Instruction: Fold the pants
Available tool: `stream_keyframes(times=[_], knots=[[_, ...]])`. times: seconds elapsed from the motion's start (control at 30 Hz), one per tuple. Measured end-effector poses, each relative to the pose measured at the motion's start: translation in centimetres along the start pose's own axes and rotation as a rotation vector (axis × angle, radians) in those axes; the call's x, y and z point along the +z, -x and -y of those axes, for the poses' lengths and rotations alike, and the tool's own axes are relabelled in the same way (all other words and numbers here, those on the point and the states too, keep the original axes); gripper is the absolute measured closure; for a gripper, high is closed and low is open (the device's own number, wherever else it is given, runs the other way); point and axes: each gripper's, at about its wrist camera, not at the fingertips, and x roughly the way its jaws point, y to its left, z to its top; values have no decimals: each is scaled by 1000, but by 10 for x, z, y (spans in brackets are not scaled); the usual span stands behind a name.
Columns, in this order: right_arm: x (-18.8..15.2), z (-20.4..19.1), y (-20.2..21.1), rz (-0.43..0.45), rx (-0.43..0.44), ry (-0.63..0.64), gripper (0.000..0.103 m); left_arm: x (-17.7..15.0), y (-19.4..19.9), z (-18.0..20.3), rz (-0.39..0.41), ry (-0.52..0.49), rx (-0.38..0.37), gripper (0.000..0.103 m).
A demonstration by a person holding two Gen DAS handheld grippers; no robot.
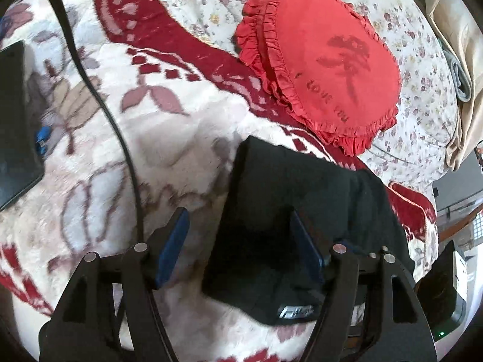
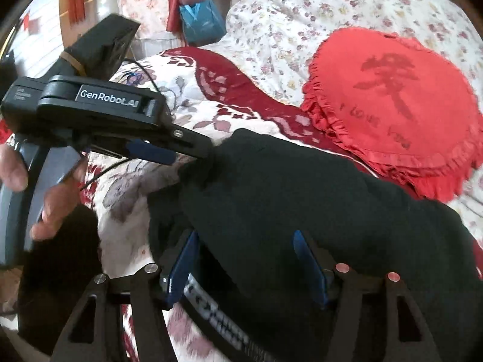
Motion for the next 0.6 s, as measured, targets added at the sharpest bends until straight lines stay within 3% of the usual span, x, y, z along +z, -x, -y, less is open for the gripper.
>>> stream_keyframes(times=[0.03, 0.07, 0.1, 0.13, 0.27, 0.4, 0.5, 0.6], knots=[[2, 6, -4, -7, 32, -29, 65, 3, -2, 4, 2, -4, -20, 34], [5, 13, -5, -9, 77, -76, 74, 4, -3, 9, 5, -10, -45, 34], [7, 20, -3, 0, 107, -123, 76, 7, -4, 15, 6, -18, -72, 35], [9, 29, 4, 24, 133, -173, 86, 10, -4, 23, 5, -32, -96, 42], [19, 48, 32, 79, 211, -264, 89, 23, 9, 50, 40, -94, -125, 45], [24, 53, 60, 121, 315, -320, 89, 26, 53, 65, 130, -155, -149, 45], [14, 34, 63, 96, 385, -323, 90, 21, 75, 66, 159, -173, -145, 45], [-2, 8, 42, 19, 382, -296, 90, 9, 75, 64, 153, -196, -84, 45]])
